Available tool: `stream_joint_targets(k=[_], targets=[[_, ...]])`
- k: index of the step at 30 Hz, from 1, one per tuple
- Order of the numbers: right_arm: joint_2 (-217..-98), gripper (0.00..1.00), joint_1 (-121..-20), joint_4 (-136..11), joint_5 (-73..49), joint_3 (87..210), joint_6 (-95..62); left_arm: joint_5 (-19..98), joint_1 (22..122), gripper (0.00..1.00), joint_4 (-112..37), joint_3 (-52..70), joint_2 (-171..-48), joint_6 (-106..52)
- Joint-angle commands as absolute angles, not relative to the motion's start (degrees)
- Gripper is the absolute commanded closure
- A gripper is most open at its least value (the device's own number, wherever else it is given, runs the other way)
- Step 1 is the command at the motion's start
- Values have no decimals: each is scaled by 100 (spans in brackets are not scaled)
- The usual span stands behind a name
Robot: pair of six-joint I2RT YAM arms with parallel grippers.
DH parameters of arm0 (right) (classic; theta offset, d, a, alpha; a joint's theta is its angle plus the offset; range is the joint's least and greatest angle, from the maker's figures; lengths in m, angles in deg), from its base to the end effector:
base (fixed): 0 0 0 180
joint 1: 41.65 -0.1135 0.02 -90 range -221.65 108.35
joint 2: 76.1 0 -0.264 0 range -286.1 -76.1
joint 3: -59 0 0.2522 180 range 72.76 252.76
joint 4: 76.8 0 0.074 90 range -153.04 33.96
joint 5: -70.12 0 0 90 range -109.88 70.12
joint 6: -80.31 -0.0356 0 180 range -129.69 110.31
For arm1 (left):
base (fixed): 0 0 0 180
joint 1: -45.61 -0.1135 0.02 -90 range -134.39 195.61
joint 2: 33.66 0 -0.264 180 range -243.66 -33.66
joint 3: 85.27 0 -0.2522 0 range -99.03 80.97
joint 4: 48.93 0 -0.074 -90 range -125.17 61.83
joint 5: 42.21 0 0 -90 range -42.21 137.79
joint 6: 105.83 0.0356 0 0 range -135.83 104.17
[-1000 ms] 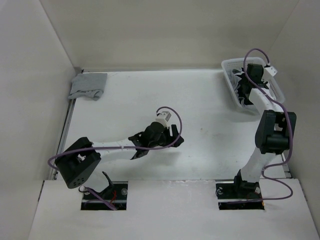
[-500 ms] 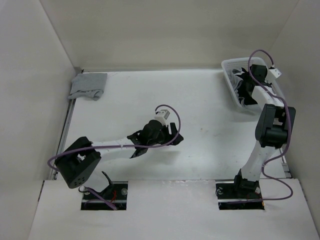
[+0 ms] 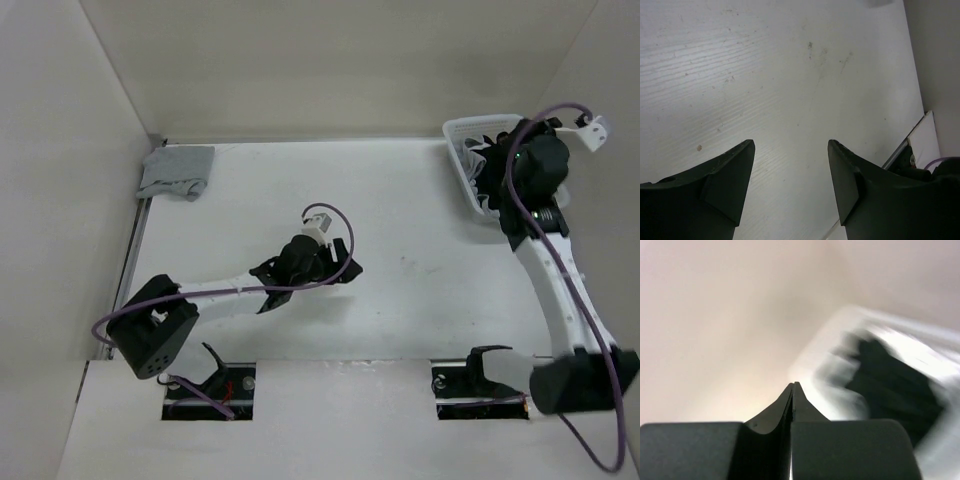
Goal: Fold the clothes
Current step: Grab the tank top from the pile
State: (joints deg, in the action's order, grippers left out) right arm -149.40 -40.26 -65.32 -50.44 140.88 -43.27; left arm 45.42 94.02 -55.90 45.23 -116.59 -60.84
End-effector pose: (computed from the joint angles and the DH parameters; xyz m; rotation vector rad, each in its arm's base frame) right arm 0.2975 -0.0253 0.3987 0.8565 1.3684 0.0017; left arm 0.1954 -0.2224 0.1877 0.0936 2.2019 -1.0246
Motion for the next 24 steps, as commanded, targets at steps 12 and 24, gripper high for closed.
stream_joint_targets(k=[12,24], targets=[[-14068,87,-6651,-7914,-6145,14521,-1537,4586,8195,42,-5521,4836,-10283,-6733],[-16485,41,-3222,-6876,-4178,14061,-4290,4172,8266,40,-5679,4977,-10546,-6671]])
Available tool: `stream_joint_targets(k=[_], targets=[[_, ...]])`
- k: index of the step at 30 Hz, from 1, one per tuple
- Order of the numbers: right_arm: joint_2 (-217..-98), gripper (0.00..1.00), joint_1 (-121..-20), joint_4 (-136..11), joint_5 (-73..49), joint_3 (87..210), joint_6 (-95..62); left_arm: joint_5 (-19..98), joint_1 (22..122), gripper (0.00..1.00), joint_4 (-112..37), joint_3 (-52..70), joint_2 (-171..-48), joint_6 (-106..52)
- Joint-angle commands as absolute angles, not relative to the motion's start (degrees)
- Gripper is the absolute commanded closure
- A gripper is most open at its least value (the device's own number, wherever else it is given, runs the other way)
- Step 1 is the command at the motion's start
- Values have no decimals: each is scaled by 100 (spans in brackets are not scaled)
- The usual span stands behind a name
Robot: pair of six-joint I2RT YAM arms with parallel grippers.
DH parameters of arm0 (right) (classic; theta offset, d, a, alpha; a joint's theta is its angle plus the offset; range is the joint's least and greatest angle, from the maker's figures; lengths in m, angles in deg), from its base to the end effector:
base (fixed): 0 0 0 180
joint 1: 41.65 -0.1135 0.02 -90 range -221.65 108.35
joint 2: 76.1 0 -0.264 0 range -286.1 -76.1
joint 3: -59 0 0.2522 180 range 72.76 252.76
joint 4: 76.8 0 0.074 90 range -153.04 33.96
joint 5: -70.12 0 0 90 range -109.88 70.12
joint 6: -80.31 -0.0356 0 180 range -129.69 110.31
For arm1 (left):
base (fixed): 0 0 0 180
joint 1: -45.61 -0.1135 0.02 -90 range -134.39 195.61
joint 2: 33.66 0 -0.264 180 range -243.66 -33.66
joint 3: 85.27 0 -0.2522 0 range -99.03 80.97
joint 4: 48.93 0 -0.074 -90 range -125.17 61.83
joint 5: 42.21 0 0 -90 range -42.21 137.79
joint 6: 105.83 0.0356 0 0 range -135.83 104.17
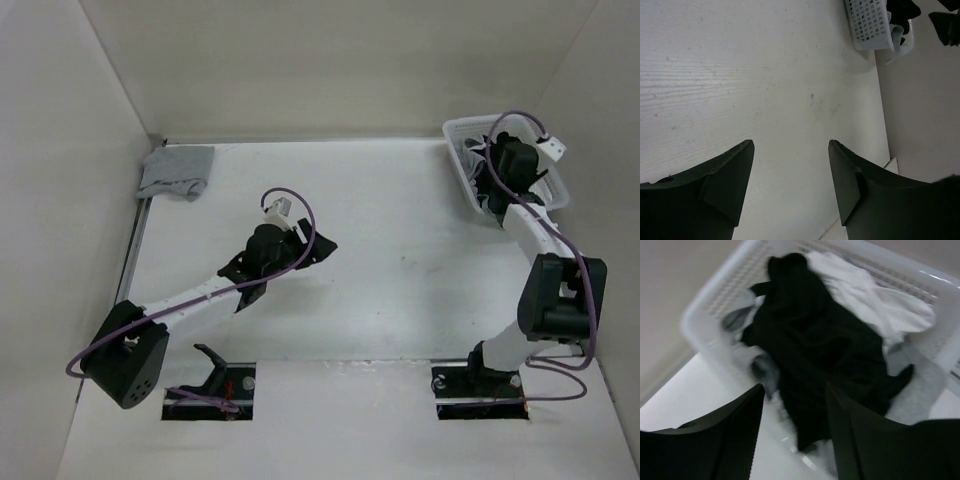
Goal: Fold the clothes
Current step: Grab the tank top from the pile
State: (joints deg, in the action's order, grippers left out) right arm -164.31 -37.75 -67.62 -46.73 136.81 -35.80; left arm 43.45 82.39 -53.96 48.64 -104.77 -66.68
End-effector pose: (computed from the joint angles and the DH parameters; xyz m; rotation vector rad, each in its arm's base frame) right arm 0.3575 -0.0405 0.2964 0.7810 1.7084 -0.1821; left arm 0.2114 -0.1614 0.2192 -0.1998 2.0693 -1.0645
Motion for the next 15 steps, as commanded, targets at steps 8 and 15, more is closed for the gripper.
stream_joint_targets(k=[8,15], targets=[[-17901,30,-2535,-6577,-2939,14868,-4590,3979,8196,40,-5952,5047,-10784,-6724],[-18429,55,-2499,-6436,-2673,15370,-4739,3970,8143,40,-6075,5074,-10915,-6724]])
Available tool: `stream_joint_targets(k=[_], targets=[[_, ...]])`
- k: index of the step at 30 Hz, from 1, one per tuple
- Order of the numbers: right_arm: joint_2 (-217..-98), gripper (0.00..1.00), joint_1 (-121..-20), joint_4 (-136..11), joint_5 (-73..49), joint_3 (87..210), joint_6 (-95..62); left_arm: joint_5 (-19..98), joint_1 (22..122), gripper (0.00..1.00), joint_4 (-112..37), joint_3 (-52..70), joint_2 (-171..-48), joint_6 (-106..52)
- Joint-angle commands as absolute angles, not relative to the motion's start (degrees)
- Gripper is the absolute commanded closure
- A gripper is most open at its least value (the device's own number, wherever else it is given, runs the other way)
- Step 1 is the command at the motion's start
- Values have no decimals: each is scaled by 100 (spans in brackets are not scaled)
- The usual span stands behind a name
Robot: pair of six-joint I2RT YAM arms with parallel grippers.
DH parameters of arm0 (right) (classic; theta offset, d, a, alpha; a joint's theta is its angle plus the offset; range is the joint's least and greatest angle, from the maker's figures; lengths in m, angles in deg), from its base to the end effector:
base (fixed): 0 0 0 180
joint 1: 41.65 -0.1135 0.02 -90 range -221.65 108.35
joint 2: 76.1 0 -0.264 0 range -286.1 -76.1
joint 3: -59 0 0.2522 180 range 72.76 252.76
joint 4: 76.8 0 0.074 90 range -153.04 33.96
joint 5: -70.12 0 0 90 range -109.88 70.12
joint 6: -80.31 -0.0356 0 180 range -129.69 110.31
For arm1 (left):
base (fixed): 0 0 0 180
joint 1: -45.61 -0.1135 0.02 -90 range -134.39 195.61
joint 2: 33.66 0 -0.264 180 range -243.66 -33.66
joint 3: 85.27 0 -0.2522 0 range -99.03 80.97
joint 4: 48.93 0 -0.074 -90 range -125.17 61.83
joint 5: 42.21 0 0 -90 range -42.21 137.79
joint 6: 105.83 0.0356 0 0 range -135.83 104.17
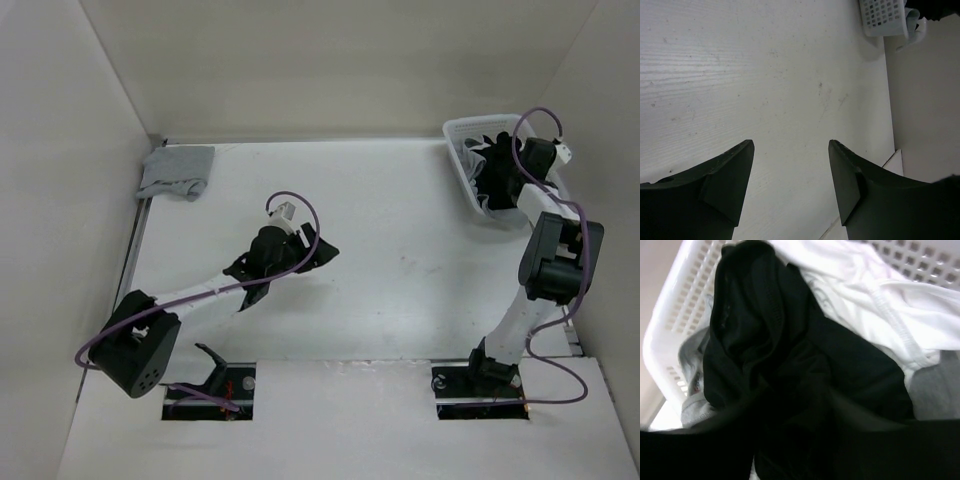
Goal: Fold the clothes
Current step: Grab the tank top from the pile
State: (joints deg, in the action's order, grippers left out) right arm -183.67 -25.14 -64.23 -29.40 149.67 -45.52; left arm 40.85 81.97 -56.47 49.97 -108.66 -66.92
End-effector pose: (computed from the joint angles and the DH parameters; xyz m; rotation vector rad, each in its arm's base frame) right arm 0.4163 -0.1295 0.2382 1.0057 1.8179 0.0328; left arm 0.2152 -0.1638 0.1993 -0.1884 2.1305 -1.0769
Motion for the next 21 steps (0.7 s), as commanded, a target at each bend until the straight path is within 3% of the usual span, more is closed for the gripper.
stream_joint_targets(k=[1,4,5,13,14,18,21], targets=[[-18473,66,-2491,-6418,-2665,15423,-4748,3970,8143,40,-6092,5083,-10933,-6724],[-18352,97,-2447,-6400,-2691,15389,-4835,3970,8134,40,-6101,5083,-10960,-6733],[-18124,100,-2464,-6514,-2708,15241,-4906,3970,8134,41,-6110,5083,-10942,-6742],[-14716,100,-3368,-8017,-3455,13833,-4802,4067,8195,41,-6066,4934,-10705,-6794],[-13946,100,-3761,-8096,-3429,13876,-4670,4084,8204,41,-6057,4907,-10635,-6821],[-13044,100,-4623,-8272,-3246,14183,-4240,4111,8117,42,-6048,4907,-10468,-6926],[-12638,100,-6123,-8281,-2702,14929,-3730,4303,7845,42,-5961,4959,-10152,-7093]])
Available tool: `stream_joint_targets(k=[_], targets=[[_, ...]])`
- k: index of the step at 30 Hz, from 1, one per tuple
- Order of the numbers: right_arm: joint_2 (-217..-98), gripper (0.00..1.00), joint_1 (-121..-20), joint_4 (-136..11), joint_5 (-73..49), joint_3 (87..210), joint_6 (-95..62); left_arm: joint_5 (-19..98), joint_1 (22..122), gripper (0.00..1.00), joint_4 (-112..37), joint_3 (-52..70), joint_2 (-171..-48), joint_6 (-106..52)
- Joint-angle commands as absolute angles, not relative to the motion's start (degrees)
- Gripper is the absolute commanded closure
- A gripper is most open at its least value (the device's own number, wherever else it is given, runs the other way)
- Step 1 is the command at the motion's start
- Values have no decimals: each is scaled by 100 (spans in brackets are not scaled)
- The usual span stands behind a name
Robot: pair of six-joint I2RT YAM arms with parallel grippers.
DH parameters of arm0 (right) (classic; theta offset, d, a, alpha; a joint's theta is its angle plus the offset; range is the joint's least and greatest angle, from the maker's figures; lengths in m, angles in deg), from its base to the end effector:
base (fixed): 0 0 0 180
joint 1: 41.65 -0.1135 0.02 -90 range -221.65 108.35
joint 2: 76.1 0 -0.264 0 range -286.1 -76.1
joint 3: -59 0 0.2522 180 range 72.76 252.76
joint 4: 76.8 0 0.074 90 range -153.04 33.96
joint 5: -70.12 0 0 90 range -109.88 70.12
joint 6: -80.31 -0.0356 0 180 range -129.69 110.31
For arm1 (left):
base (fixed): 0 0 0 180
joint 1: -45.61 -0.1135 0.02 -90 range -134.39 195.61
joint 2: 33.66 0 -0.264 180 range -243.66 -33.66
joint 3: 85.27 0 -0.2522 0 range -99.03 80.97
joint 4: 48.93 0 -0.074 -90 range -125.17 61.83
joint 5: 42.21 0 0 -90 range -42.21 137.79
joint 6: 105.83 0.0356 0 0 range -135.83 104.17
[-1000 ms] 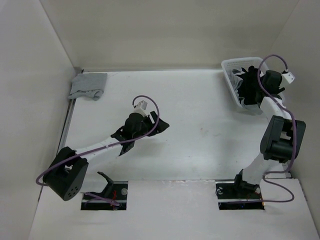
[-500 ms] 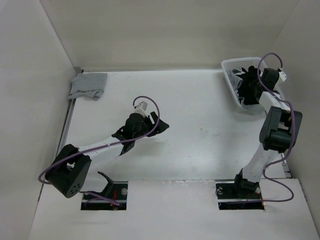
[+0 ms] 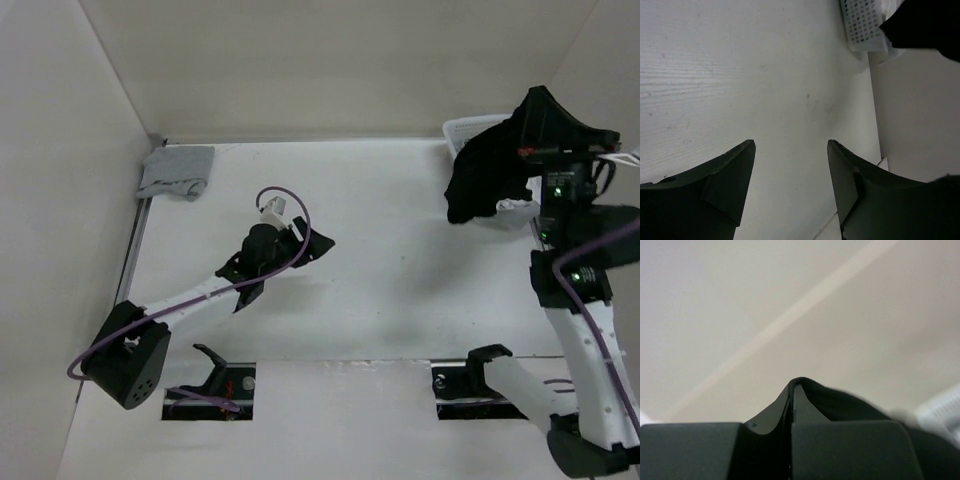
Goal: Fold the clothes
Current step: Grab the tank top from the pile, then move the tank top to the center of the board
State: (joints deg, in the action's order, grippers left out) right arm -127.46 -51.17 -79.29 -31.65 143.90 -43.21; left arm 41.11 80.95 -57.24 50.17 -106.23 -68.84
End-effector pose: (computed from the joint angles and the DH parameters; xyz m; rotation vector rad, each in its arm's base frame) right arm 0.1525 0.0182 0.5231 0.3871 0.8926 0.5955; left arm 0.2150 -0.1576 0.2101 -0.2356 2.0737 -1.1105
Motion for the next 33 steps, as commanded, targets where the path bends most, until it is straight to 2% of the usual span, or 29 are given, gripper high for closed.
stream_joint_targets(k=[1,6,11,15,19,22,23,24,26,28,30,31,32,33], targets=[[-12638,100,-6529,-8220,-2560,15149,-3633,4400,7748,42,-5908,4994,-10012,-7146],[-12918,100,-8051,-8089,-2427,15862,-3167,4638,7283,42,-5452,5135,-9406,-7199],[-13524,96,-8116,-7894,-2568,15286,-3884,4551,6544,42,-5003,5320,-8772,-7252],[-14753,96,-8063,-8035,-2629,14405,-4957,4419,6218,42,-4695,5364,-8657,-7164],[-16852,98,-7976,-8035,-2594,15113,-5372,4409,6262,42,-4520,5434,-8859,-6953],[-18171,85,-7388,-8001,-2515,16430,-5460,4646,6341,42,-4362,5583,-8929,-6804],[-18592,65,-7160,-7835,-2402,17061,-5486,4708,6341,42,-4265,5592,-8929,-6742],[-18788,54,-7018,-7589,-2279,17459,-5469,4778,6358,42,-4142,5575,-8947,-6681],[-18983,41,-6781,-6757,-2225,18075,-5329,4927,6446,43,-3949,5514,-8956,-6558],[-18617,40,-6727,-6498,-2242,17677,-5057,5164,6569,43,-3738,5487,-8938,-6400],[-17687,45,-6927,-6628,-2287,16179,-4819,5707,6858,44,-3274,5469,-8990,-6198],[-17317,49,-7120,-6646,-2339,15510,-4723,5893,6938,45,-3149,5469,-9026,-6171],[-16905,61,-7401,-6603,-2522,14720,-4643,6304,7104,45,-2931,5469,-9122,-6118],[-16744,69,-7534,-6594,-2637,14390,-4625,6378,7140,46,-2876,5461,-9157,-6109]])
